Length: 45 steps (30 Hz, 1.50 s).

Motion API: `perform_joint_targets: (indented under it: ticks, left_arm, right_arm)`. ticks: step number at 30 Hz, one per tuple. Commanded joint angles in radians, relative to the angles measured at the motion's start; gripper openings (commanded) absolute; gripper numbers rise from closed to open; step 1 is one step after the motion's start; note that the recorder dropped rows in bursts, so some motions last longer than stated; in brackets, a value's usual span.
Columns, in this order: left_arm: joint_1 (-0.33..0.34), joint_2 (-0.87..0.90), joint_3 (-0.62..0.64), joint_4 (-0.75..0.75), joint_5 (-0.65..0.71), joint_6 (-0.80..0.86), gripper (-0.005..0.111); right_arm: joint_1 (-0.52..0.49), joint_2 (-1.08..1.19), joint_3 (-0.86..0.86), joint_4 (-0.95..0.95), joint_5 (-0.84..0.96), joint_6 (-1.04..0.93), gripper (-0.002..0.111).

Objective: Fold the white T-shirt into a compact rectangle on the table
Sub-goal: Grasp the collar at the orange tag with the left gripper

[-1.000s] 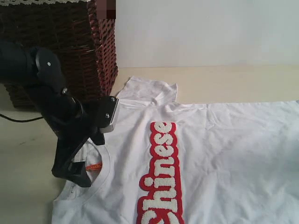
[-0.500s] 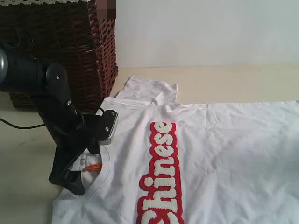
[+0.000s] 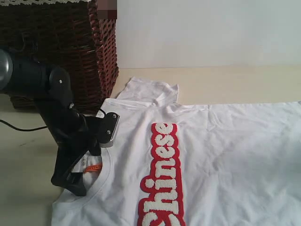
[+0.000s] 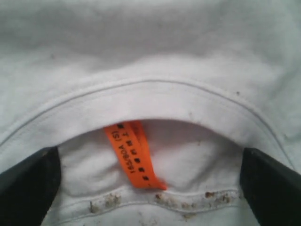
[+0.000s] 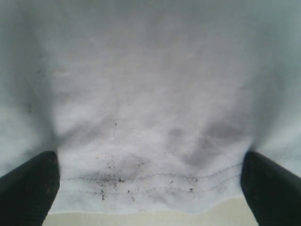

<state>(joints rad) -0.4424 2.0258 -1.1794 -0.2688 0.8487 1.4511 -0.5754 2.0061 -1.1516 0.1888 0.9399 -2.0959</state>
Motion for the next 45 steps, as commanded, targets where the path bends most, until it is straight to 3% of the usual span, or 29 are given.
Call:
perform_joint_targets:
  ticks: [1,3,7,9,15,25,45]
  left_arm:
    - [-0.002,0.025,0.021,0.037,-0.009,-0.057,0.099]
    - [-0.002,0.025,0.036,0.037,-0.011,-0.072,0.087]
    - [-0.002,0.025,0.073,0.037,-0.014,-0.072,0.042]
    - [-0.002,0.025,0.089,0.037,-0.017,-0.072,0.025]
    - [-0.002,0.025,0.106,0.033,-0.026,-0.127,0.000]
    - [-0.002,-0.017,0.106,-0.054,-0.022,-0.135,0.000]
    - [-0.002,-0.017,0.106,-0.056,-0.017,-0.148,0.000]
  right_arm:
    - [0.000,0.013,0.000,0.001,0.021,-0.021,0.104]
    - [0.000,0.013,0.000,0.001,0.021,-0.021,0.104]
    - [0.000,0.013,0.000,0.001,0.021,-0.021,0.104]
    - [0.000,0.013,0.000,0.001,0.021,-0.021,0.104]
    - [0.000,0.013,0.000,0.001,0.021,-0.021,0.104]
    - [0.000,0.013,0.000,0.001,0.021,-0.021,0.104]
    - [0.000,0.013,0.000,0.004,0.021,-0.021,0.104]
